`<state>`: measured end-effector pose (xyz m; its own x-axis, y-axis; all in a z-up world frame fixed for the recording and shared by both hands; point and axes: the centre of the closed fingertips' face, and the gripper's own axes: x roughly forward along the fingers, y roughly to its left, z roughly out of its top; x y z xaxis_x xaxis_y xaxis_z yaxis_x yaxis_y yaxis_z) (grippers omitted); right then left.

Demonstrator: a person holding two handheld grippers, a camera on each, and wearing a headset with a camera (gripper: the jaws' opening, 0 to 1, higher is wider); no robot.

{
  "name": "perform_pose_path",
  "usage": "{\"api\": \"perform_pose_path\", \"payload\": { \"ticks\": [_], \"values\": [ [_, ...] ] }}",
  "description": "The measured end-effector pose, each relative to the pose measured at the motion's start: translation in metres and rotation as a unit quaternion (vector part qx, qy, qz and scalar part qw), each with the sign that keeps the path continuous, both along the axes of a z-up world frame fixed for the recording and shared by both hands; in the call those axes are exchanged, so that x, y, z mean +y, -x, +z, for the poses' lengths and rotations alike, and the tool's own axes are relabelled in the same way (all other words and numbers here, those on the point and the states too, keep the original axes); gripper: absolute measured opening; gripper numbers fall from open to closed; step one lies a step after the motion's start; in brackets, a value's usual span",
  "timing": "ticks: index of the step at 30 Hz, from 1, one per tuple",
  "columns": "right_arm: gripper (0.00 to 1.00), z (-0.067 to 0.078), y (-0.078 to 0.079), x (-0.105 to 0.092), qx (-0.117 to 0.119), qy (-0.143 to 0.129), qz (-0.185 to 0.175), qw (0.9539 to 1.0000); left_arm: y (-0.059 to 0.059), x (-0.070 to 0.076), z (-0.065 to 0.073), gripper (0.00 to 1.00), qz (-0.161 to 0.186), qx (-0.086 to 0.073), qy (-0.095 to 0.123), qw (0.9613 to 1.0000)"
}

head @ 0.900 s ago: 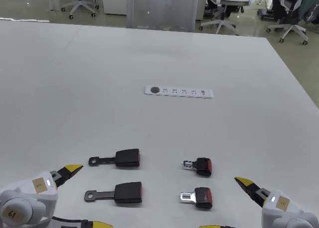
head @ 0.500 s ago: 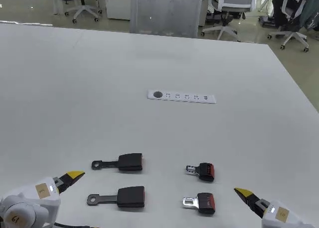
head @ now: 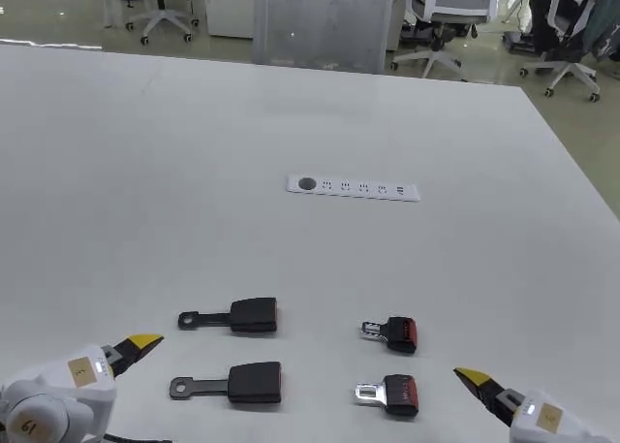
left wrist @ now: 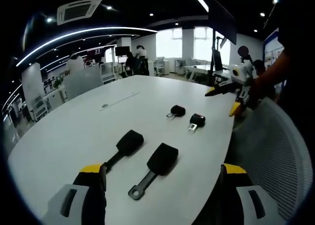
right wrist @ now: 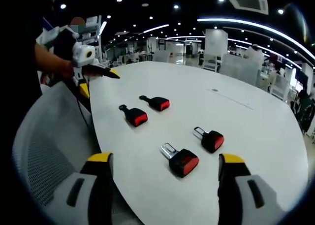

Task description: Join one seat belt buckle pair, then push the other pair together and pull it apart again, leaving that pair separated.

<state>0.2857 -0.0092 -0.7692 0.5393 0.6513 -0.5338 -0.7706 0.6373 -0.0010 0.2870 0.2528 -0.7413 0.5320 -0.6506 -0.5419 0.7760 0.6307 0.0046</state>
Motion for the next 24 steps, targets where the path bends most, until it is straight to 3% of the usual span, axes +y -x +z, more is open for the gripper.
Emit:
{"api": "perform_pose_path", "payload": {
  "ticks": [24],
  "values": [
    [0.89, -0.0019, 0.0035, 0.0008, 0.005, -0.003, -0.006, 1.0000, -0.0007, -0.0048, 0.0022, 0.98, -0.005, 0.001, 0.002, 1.0000]
  ]
}}
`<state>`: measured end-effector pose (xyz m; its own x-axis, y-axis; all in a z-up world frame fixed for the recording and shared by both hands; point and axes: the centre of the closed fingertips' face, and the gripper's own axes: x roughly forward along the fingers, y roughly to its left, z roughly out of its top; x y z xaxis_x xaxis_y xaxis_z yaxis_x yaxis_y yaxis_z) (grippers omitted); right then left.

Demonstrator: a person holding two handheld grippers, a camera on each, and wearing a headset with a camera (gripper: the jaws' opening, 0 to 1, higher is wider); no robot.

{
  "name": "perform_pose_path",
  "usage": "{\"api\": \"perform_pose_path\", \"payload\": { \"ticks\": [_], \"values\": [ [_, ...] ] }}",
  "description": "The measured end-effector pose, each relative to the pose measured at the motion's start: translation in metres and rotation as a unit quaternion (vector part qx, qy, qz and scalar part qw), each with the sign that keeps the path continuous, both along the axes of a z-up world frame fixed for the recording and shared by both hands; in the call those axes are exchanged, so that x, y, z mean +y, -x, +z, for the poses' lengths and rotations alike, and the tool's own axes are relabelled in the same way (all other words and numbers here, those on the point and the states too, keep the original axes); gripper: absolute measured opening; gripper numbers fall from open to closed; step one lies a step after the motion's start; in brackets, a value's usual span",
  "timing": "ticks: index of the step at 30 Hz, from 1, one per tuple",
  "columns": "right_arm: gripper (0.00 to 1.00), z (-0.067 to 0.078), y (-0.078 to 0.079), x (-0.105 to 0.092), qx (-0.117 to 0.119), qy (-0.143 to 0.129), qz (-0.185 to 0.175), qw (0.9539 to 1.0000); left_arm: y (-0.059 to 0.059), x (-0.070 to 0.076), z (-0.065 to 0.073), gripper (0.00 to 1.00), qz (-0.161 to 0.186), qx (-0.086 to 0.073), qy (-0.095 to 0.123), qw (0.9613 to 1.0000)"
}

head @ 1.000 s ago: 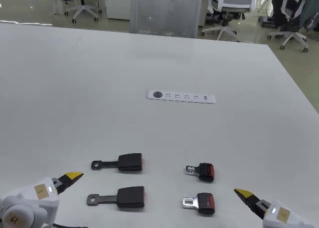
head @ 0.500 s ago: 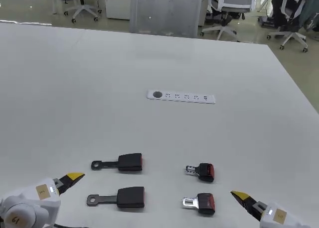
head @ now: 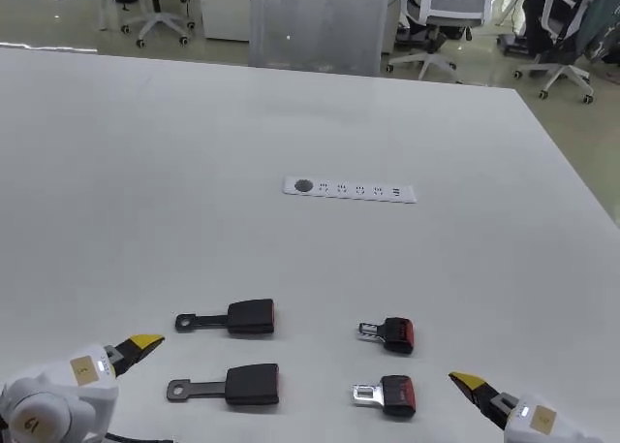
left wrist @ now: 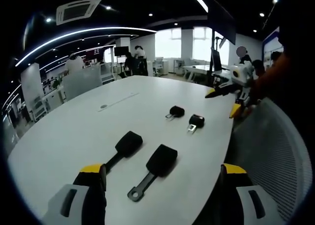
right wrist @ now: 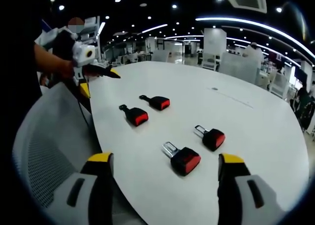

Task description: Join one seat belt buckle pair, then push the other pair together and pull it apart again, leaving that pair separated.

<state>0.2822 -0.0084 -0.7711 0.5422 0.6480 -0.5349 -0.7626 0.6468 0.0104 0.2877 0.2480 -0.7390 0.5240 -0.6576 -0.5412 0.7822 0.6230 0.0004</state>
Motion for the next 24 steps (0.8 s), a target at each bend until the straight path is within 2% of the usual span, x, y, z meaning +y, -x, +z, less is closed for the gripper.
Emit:
{"api": "perform_pose_path", "payload": {
  "ticks": [12, 24],
  "values": [
    [0.88, -0.0034, 0.0081, 0.0022, 0.005, 0.001, 0.007, 1.0000, 0.0065, 0.0028, -0.0003, 0.97, 0.000, 0.003, -0.005, 1.0000],
    [0.88, -0.0023, 0.0054, 0.0049, 0.003, 0.001, 0.010, 0.9999, 0.0056, 0.0008, -0.0003, 0.97, 0.000, 0.001, -0.003, 1.0000]
  ]
}}
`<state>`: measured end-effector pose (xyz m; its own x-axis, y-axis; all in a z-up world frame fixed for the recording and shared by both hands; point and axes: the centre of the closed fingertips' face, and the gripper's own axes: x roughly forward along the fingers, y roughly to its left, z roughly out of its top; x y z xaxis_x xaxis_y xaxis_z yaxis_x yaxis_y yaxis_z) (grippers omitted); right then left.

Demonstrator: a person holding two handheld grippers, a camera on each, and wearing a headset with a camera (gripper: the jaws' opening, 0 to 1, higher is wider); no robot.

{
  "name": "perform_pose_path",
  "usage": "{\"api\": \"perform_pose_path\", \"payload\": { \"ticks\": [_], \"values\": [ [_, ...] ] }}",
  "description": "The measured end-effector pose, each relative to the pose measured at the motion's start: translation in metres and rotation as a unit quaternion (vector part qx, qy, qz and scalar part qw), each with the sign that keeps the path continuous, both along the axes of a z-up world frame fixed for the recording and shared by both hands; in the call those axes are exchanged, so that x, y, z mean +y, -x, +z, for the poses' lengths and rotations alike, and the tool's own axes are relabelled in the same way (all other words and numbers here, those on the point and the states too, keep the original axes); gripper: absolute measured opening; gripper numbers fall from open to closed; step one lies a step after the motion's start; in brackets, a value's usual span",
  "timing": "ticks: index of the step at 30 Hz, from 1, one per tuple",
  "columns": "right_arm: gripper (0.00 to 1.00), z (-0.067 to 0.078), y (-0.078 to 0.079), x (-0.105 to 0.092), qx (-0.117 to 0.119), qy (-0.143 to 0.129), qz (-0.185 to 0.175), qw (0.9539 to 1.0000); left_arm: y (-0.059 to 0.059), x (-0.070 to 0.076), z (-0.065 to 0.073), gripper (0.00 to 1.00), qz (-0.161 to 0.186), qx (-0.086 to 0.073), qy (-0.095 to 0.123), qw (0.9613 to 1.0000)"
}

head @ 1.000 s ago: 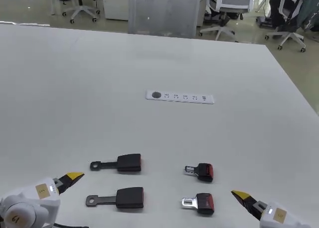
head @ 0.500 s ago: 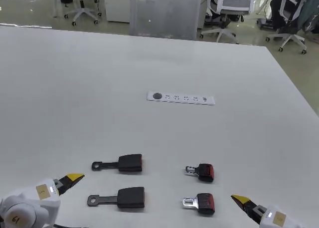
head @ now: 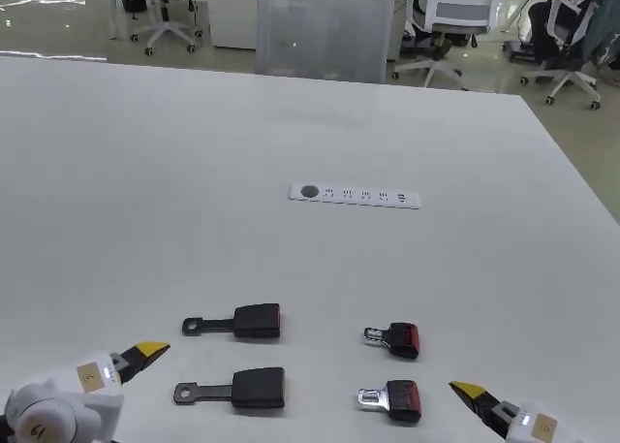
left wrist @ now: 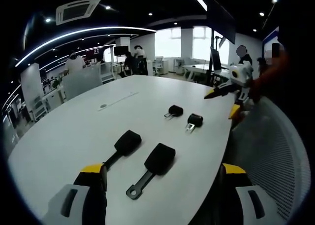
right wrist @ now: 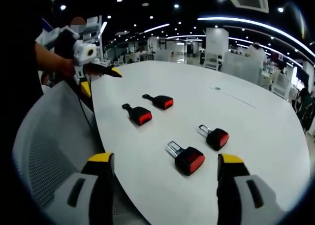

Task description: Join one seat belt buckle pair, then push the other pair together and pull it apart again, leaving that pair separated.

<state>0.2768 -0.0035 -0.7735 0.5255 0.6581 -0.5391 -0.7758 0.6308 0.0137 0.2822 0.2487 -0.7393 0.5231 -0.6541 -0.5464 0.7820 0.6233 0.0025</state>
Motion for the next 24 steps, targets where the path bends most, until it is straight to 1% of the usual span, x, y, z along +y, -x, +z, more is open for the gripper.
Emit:
{"api": "perform_pose_path", "payload": {
  "ticks": [4, 14, 23, 24],
  "values": [
    [0.86, -0.001, 0.002, 0.001, 0.001, -0.001, 0.001, 1.0000, 0.000, 0.000, -0.002, 0.97, 0.000, 0.001, 0.001, 1.0000],
    [0.87, -0.005, 0.002, -0.002, 0.006, 0.004, 0.006, 1.0000, 0.002, -0.002, -0.005, 0.96, -0.004, 0.006, -0.003, 1.0000],
    [0.86, -0.008, -0.003, -0.003, 0.009, 0.013, 0.019, 0.9997, -0.001, -0.006, -0.010, 0.94, -0.014, 0.010, -0.014, 0.9998],
    [0.85, -0.010, -0.004, -0.004, 0.011, 0.018, 0.022, 0.9996, -0.002, -0.006, -0.012, 0.94, -0.014, 0.009, -0.017, 0.9997]
  ]
}}
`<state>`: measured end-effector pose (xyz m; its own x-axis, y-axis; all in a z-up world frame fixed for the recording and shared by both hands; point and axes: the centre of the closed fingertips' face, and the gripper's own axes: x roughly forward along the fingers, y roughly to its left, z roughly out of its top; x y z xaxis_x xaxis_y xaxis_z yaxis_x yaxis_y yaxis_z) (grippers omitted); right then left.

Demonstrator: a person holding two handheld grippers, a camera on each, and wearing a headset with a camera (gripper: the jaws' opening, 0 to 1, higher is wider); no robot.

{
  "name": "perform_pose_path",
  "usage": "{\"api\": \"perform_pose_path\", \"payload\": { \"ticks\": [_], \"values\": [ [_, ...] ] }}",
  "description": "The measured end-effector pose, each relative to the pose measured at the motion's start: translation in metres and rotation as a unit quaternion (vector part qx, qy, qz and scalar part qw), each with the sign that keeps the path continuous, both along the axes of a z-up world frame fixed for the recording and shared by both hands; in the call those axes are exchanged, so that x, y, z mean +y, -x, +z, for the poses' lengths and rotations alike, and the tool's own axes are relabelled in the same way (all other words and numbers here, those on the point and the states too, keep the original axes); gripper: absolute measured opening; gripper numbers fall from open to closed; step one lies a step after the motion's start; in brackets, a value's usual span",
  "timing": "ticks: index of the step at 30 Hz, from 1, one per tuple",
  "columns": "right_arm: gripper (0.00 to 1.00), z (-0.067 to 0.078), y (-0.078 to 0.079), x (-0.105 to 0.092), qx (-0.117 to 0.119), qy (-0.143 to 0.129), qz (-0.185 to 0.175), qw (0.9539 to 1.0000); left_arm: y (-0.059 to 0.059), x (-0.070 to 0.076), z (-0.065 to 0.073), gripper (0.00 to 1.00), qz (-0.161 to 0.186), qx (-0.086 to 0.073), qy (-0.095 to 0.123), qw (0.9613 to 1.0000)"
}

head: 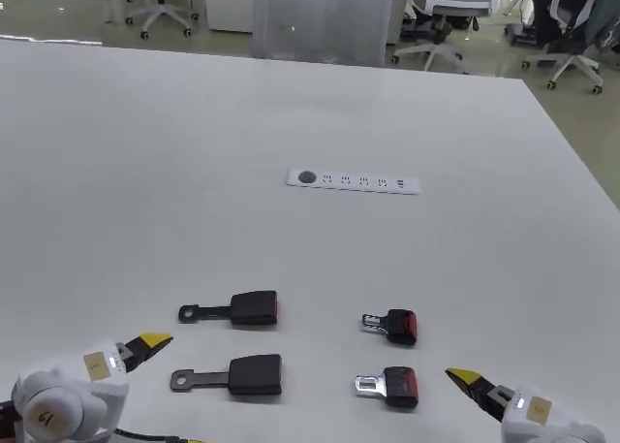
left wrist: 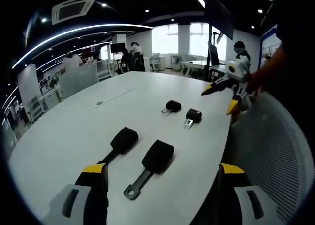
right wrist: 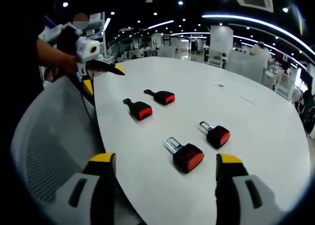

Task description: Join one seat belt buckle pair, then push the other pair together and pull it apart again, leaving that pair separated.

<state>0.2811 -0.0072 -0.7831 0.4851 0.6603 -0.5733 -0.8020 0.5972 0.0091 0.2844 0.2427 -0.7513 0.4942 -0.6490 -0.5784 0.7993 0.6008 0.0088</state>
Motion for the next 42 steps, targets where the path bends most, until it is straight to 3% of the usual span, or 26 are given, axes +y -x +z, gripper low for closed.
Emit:
{"api": "perform_pose_path", "payload": {
  "ticks": [12, 18, 21, 25, 32, 36, 42],
  "values": [
    [0.81, -0.011, -0.016, 0.001, 0.008, 0.011, 0.033, 0.9994, -0.012, -0.006, -0.013, 0.90, -0.012, 0.008, -0.017, 0.9997],
    [0.79, -0.020, -0.024, -0.001, 0.017, 0.017, 0.052, 0.9983, -0.018, -0.011, -0.024, 0.88, -0.024, 0.016, -0.031, 0.9991],
    [0.76, -0.026, -0.026, -0.005, 0.023, 0.033, 0.065, 0.9971, -0.021, -0.016, -0.029, 0.87, -0.032, 0.021, -0.039, 0.9985],
    [0.75, -0.030, -0.033, -0.006, 0.028, 0.030, 0.074, 0.9964, -0.027, -0.019, -0.037, 0.85, -0.043, 0.023, -0.050, 0.9976],
    [0.72, -0.037, -0.043, -0.008, 0.038, 0.037, 0.104, 0.9932, -0.035, -0.027, -0.053, 0.82, -0.079, 0.035, -0.077, 0.9932],
    [0.69, -0.041, -0.049, -0.009, 0.048, 0.038, 0.115, 0.9915, -0.044, -0.032, -0.059, 0.80, -0.090, 0.040, -0.080, 0.9919],
    [0.67, -0.048, -0.053, -0.006, 0.059, 0.044, 0.142, 0.9872, -0.052, -0.039, -0.080, 0.76, -0.123, 0.063, -0.103, 0.9850]
  ]
}}
